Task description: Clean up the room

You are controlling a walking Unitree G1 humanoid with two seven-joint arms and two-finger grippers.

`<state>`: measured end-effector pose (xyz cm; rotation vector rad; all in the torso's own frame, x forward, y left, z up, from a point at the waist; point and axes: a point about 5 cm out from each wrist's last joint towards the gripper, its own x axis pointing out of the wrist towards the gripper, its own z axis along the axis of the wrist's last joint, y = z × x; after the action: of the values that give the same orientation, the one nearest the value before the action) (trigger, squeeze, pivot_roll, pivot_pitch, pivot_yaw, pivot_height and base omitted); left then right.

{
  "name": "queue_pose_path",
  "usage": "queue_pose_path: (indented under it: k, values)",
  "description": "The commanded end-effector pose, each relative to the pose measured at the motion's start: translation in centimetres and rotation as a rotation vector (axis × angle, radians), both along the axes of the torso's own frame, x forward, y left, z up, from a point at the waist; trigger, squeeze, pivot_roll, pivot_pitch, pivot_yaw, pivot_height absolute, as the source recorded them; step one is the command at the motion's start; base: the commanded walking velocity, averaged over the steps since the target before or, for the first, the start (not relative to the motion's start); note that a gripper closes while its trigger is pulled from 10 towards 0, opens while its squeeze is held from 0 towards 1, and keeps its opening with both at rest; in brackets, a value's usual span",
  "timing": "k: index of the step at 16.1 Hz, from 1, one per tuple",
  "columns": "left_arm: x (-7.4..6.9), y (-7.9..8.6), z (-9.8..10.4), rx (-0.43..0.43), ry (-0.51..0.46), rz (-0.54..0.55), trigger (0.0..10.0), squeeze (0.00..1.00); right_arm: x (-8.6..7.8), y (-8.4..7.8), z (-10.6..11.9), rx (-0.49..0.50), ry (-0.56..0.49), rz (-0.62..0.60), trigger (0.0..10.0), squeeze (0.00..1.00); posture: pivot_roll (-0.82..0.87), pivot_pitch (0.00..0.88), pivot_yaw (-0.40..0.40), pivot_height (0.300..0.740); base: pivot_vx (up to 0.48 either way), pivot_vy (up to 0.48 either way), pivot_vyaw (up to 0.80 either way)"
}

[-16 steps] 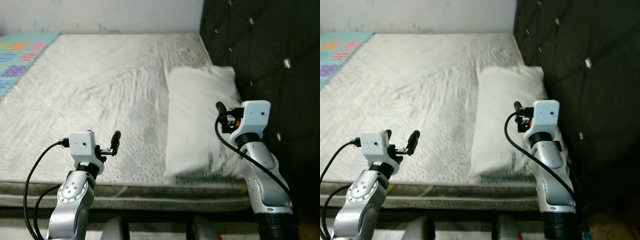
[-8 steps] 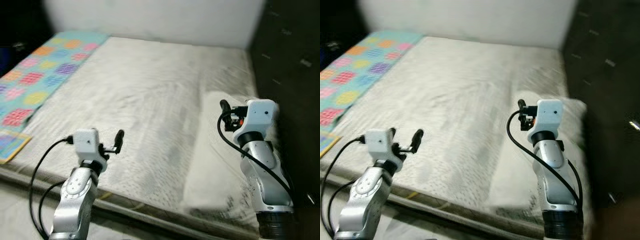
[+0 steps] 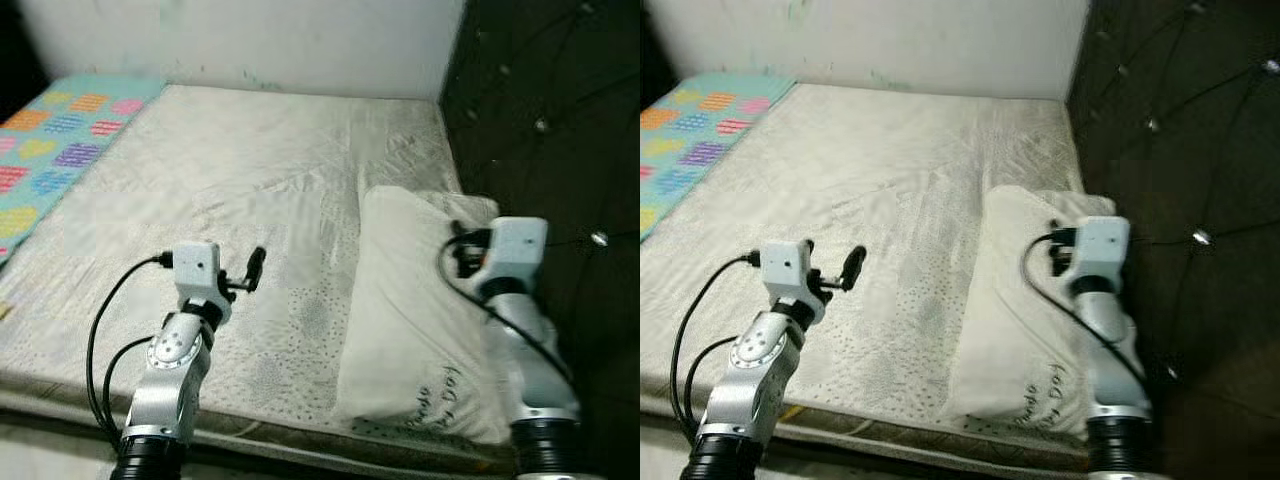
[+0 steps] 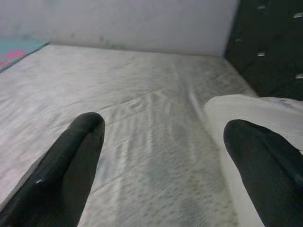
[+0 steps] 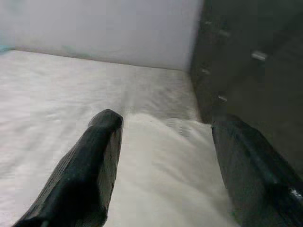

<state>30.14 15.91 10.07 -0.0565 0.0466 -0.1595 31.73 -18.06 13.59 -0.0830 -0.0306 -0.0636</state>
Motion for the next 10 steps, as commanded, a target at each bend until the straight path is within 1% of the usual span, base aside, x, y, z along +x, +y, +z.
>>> queue_pose_path:
  k: [1, 2, 4, 5, 6, 7, 10]
  values:
    - [0.3, 0.1, 0.3, 0.012, -0.014, 0.002, 10.0, 0.00, 0.0, 0.5, 0.4, -0.004, -0.019, 0.017, 10.0, 0.00, -0.16, 0.000, 0.024, 0.740, 0.000, 0.000, 0.00]
    - [0.3, -0.4, 0.3, 0.003, -0.020, -0.015, 10.0, 0.00, -0.3, 0.7, 0.3, 0.007, -0.015, 0.030, 10.0, 0.00, -0.17, 0.000, 0.036, 0.740, 0.000, 0.000, 0.00]
    - [0.0, -1.0, -0.1, -0.006, -0.008, -0.025, 10.0, 0.00, -0.7, 1.0, -0.2, 0.010, -0.005, 0.031, 10.0, 0.00, -0.18, 0.000, 0.038, 0.740, 0.000, 0.000, -0.80]
    - [-0.1, -1.1, -0.2, -0.013, -0.006, -0.028, 10.0, 0.00, -0.9, 1.0, -0.2, 0.009, -0.006, 0.031, 10.0, 0.00, -0.18, 0.000, 0.036, 0.740, 0.000, 0.000, -0.80]
    - [-0.6, -1.1, -0.4, -0.039, -0.001, -0.023, 10.0, 0.00, -1.5, 0.9, -0.1, 0.006, -0.007, 0.036, 10.0, 0.00, -0.19, 0.000, 0.030, 0.740, 0.000, 0.000, -0.80]
    - [-0.8, -0.8, -0.4, -0.062, 0.005, -0.007, 10.0, 0.00, -1.8, 0.7, -0.2, 0.005, -0.001, 0.036, 10.0, 0.00, -0.19, 0.000, 0.031, 0.740, 0.000, 0.000, -0.63]
    - [-1.1, 0.1, -0.2, -0.077, 0.008, 0.023, 10.0, 0.00, -2.4, 0.0, -0.2, 0.005, 0.010, 0.028, 10.0, 0.00, -0.19, 0.000, 0.024, 0.740, 0.000, 0.000, 0.00]
